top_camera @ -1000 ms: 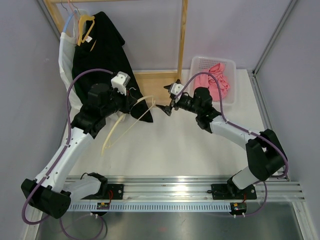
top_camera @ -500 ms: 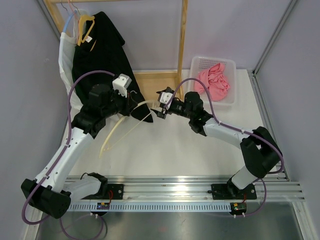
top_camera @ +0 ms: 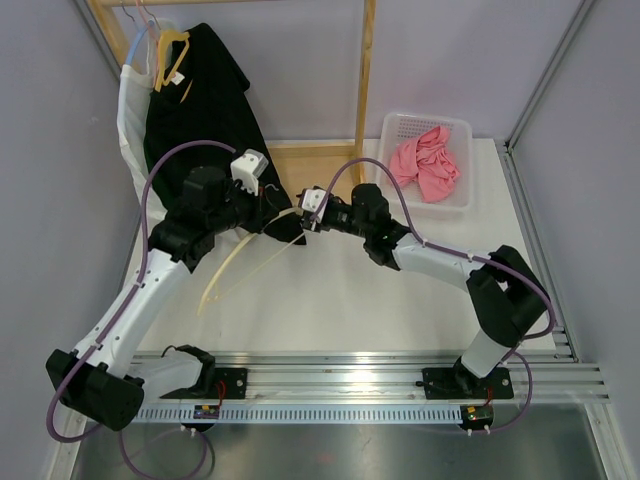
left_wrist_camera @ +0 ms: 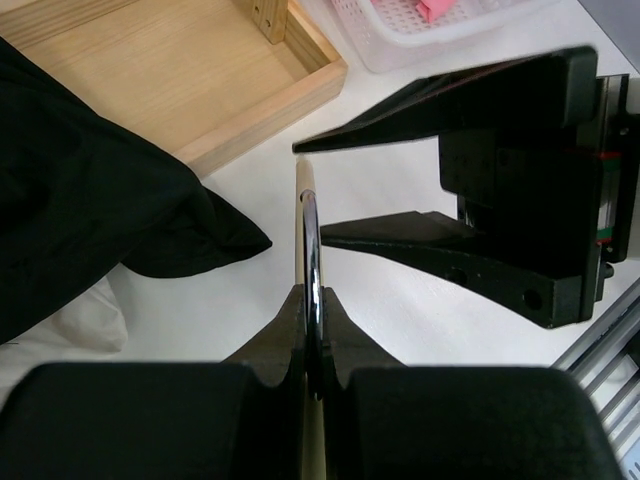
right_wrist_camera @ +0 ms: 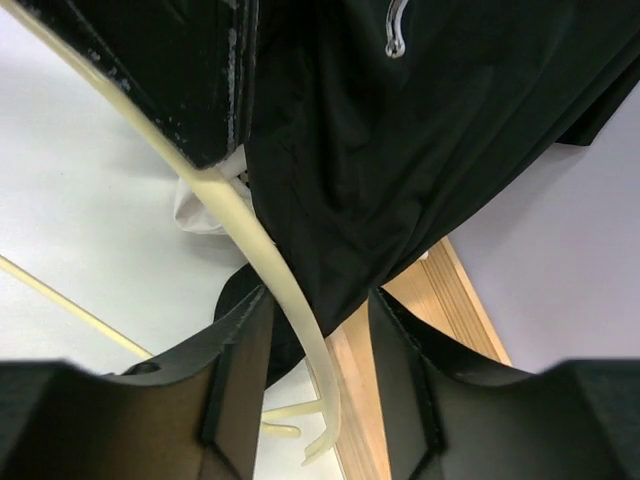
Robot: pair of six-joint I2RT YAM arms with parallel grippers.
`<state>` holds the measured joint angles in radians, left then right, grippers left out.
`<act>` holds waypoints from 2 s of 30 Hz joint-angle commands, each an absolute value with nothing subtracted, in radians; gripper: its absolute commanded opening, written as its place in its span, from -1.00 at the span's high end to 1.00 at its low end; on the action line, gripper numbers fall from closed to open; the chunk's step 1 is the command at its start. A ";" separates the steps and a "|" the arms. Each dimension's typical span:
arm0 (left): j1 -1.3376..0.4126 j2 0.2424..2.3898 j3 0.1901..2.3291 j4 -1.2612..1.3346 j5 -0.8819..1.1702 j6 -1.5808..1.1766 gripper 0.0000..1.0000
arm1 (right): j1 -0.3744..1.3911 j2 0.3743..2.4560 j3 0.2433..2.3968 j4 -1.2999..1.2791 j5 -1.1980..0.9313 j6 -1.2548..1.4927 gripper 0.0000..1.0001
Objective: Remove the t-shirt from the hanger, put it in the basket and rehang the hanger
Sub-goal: Pass the hanger from the left arm to the right
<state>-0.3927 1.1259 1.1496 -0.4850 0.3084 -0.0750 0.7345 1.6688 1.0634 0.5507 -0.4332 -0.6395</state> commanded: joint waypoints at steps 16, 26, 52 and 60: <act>-0.390 1.137 1.207 -0.459 0.354 -0.061 1.00 | 0.790 1.710 1.170 0.508 -0.410 -0.673 0.76; -0.390 1.135 1.210 -0.466 0.376 -0.037 0.61 | 0.792 1.661 1.137 0.489 -0.357 -0.704 1.00; -0.376 1.193 1.361 -0.810 0.526 0.175 -0.31 | 0.792 1.482 0.928 0.587 -0.232 -0.825 1.00; -0.376 1.201 1.358 -0.807 0.537 0.172 0.07 | 0.792 1.479 0.922 0.589 -0.219 -0.827 1.00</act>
<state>-0.3801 1.2018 1.3167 -0.8169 0.5045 0.1616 0.7948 1.5269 0.9123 0.4957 -0.2424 -0.8207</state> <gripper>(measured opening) 0.477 0.049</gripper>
